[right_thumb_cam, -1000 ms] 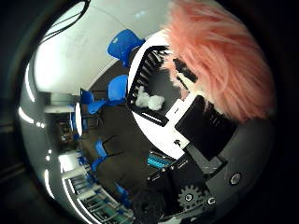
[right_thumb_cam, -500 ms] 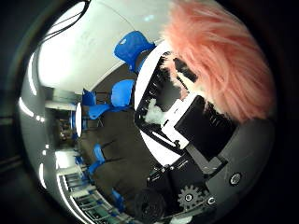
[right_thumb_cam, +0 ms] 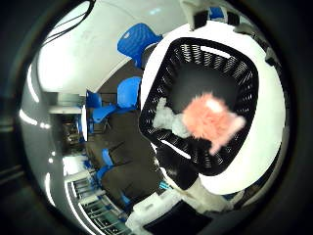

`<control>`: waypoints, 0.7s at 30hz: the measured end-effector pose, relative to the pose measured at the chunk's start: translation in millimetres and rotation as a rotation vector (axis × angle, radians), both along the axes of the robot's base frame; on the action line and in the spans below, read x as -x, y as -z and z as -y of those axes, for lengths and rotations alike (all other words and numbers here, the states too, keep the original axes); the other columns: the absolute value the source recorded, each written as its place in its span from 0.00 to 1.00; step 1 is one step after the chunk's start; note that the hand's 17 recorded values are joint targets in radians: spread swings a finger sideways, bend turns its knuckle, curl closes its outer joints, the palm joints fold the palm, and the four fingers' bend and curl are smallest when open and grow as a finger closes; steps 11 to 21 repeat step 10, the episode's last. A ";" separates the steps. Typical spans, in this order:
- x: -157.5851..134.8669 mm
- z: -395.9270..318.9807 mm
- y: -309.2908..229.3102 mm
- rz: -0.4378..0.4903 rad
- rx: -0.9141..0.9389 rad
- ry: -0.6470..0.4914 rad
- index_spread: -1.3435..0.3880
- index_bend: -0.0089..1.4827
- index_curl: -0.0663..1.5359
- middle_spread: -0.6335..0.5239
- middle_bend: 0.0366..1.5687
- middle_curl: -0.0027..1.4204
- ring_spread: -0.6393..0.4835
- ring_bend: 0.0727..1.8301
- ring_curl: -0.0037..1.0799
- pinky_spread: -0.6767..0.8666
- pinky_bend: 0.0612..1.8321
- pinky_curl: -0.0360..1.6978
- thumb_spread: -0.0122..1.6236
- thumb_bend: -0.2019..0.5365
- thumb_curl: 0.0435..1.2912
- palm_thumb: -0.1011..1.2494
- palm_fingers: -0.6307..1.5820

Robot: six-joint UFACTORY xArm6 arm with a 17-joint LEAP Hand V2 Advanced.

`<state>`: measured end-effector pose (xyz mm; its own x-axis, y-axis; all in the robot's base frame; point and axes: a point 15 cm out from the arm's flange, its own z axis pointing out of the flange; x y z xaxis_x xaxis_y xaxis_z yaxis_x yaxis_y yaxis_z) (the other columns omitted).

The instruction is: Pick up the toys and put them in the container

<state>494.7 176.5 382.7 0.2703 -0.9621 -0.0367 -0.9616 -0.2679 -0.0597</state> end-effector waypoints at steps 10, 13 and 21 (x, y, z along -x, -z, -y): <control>24.7 27.9 -33.5 -0.005 0.002 -0.018 0.50 0.12 0.25 0.67 0.11 0.25 0.80 0.21 0.22 0.79 0.29 0.28 0.74 0.25 0.18 0.43 0.32; 24.7 27.9 -33.5 -0.005 0.002 -0.018 0.50 0.12 0.25 0.67 0.11 0.25 0.80 0.21 0.22 0.79 0.29 0.28 0.74 0.25 0.18 0.43 0.32; 24.7 27.9 -33.5 -0.005 0.002 -0.018 0.50 0.12 0.25 0.67 0.11 0.25 0.80 0.21 0.22 0.79 0.29 0.28 0.74 0.25 0.18 0.43 0.32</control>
